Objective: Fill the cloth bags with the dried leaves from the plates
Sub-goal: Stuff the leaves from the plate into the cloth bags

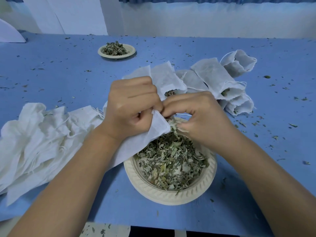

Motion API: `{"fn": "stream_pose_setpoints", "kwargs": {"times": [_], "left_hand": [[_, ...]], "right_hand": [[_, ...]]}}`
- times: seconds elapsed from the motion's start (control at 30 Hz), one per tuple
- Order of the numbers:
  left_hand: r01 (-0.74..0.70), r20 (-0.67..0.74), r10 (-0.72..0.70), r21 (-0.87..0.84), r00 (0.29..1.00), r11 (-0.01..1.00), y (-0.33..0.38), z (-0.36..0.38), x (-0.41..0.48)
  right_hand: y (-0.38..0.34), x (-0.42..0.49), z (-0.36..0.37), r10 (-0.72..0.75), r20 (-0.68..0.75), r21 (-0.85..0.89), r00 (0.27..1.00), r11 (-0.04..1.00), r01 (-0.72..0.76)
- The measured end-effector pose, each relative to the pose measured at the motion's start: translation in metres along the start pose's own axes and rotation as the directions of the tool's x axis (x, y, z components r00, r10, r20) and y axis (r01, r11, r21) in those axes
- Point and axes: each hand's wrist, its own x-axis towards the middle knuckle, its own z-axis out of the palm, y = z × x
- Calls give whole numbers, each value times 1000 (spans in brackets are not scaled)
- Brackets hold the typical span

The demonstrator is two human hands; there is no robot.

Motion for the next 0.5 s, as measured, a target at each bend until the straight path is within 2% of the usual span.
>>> {"fn": "stream_pose_setpoints", "kwargs": {"times": [0.1,0.17,0.33,0.5], "left_hand": [[14,4,-14,5,1000,1000,-2,-3,0],[22,-1,-22,10,1000,1000,-4,-6,0],[28,-9,-28,8,1000,1000,-3,-7,1],[17,-5,-17,3,1000,1000,-2,-6,1]], "right_hand": [[3,0,-17,140,55,253,989,956,-149],[4,0,-28,127,77,348,989,926,-146],[1,0,-29,50,196,288,979,952,-107],[-2,0,-18,105,111,438,988,887,-144]]}}
